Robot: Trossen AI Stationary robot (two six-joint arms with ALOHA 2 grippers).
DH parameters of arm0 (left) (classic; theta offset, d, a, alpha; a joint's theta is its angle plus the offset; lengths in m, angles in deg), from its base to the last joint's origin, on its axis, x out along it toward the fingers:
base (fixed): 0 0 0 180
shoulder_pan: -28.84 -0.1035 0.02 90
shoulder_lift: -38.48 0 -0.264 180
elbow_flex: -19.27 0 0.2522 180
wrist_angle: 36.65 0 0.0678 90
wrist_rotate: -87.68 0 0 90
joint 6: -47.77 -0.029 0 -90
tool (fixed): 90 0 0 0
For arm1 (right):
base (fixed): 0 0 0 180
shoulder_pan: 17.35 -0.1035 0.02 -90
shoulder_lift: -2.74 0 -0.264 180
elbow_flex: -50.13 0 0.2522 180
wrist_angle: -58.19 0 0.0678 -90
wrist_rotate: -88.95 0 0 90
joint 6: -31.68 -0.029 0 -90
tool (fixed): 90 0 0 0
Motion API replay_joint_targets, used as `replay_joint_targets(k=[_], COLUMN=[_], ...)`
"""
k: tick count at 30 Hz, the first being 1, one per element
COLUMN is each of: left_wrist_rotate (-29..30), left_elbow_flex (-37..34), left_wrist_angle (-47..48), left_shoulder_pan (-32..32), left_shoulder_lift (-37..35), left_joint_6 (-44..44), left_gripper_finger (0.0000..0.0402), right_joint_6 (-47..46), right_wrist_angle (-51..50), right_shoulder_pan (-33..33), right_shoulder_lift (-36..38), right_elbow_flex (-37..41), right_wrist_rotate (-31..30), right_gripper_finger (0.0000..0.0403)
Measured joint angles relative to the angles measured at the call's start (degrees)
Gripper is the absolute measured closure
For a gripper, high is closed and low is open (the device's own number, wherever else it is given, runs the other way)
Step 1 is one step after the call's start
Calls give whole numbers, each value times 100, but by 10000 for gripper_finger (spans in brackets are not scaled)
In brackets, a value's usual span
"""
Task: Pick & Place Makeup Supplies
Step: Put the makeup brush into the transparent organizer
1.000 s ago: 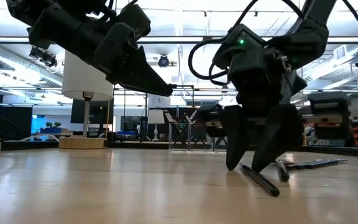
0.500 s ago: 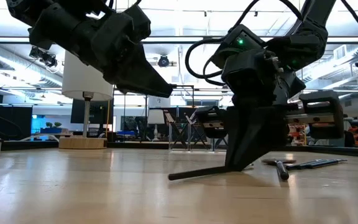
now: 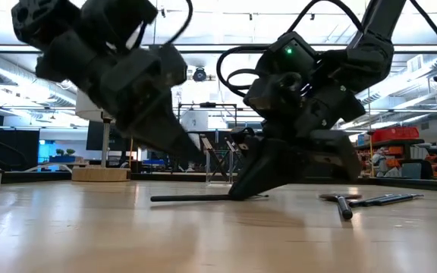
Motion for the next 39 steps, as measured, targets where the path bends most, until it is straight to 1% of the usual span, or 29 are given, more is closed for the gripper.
replay_joint_targets(k=[4, 8, 12, 15, 17, 22, 26, 28, 33, 39], left_wrist_rotate=[-40, -492, -671, -1012, -1134, -1141, -1127, -1083, -846, -832], left_elbow_flex=[-4, -1, 2, 0, 0, 0, 0, 0, 0, -2], left_wrist_angle=[-292, -608, -752, -731, -719, -714, -688, -634, -105, -111], left_shoulder_pan=[-129, -298, -393, -475, -505, -494, -496, -496, -541, -561], left_shoulder_lift=[295, 405, 405, 405, 405, 405, 405, 405, 405, 405], left_joint_6=[325, 466, 472, 810, 1066, 1066, 1034, 1023, 990, 1013], left_gripper_finger=[296, 296, 296, 296, 296, 296, 296, 296, 296, 296], right_joint_6=[-39, -17, -17, -15, -14, -10, -9, 6, 9, 11], right_wrist_angle=[45, 80, 97, 126, 151, 197, 275, 270, 270, 281], right_shoulder_pan=[0, 1, 0, 1, 1, 3, 1, 1, 1, 1], right_shoulder_lift=[-1, -7, -7, -7, -7, -7, -7, -7, -7, -7], right_elbow_flex=[2, 2, 2, 2, 2, 4, 4, 4, 4, 4], right_wrist_rotate=[-34, -58, -52, -56, -58, -75, -338, -338, -331, -321], right_gripper_finger=[386, 387, 387, 387, 387, 387, 387, 387, 387, 387])
